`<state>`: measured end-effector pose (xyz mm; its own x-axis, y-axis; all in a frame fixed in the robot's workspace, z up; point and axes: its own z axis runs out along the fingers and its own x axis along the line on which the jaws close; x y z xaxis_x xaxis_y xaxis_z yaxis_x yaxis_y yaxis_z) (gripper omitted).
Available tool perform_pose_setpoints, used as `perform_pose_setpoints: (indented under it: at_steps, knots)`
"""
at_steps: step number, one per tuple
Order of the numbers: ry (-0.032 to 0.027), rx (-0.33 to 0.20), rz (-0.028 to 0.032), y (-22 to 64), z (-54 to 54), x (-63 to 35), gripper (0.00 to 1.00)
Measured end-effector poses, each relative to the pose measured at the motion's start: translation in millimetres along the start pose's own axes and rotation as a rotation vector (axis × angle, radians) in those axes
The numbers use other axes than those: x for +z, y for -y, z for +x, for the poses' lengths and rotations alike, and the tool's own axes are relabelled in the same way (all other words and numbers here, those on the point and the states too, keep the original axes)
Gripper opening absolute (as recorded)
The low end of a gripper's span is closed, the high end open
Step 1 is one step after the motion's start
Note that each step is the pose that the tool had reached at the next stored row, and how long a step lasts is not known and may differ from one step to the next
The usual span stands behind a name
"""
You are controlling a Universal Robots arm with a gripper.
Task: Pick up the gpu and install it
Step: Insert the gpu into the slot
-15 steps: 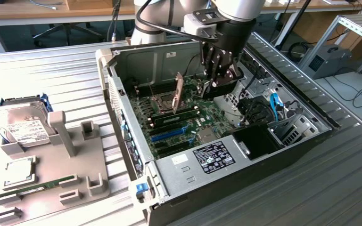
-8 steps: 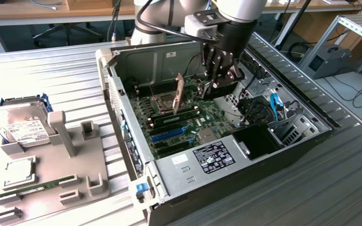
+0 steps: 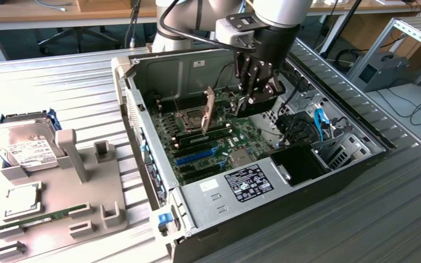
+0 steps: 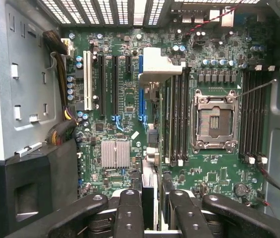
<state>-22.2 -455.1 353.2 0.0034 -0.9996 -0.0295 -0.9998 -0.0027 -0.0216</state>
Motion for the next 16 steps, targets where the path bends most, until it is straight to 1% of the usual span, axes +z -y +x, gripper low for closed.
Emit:
perform_pose_setpoints:
  at_steps: [16]
  knots:
    - [0.0,0.0,0.0,-0.1,5.7,0.5,0.26]
